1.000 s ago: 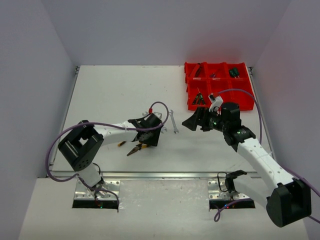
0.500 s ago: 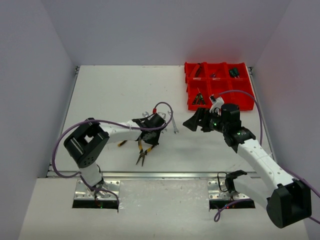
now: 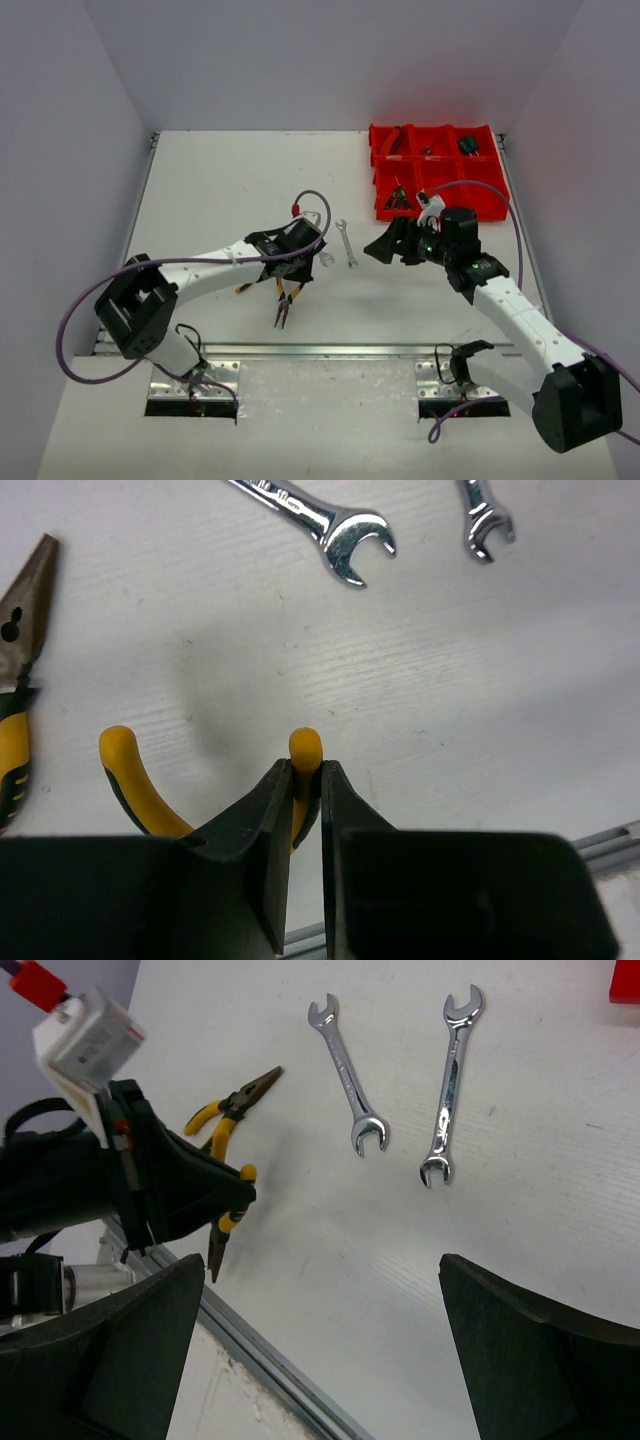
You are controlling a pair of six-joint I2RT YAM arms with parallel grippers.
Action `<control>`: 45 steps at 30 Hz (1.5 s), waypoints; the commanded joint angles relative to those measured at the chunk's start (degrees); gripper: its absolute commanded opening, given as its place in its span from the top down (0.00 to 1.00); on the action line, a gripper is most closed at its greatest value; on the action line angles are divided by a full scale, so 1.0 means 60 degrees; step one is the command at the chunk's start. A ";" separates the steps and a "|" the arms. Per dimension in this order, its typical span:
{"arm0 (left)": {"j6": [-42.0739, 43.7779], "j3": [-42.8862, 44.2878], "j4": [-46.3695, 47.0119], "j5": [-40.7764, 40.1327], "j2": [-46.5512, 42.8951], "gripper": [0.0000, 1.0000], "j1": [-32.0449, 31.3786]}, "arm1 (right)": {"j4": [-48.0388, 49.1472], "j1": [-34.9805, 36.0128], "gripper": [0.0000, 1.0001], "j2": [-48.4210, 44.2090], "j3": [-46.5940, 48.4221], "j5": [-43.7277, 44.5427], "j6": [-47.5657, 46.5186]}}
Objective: Sort the tools into containers
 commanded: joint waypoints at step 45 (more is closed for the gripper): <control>-0.2290 0.1308 0.1814 0.0193 -0.2976 1.00 -0.0850 | 0.8729 0.4416 1.00 0.3494 -0.0761 -0.0009 0.2178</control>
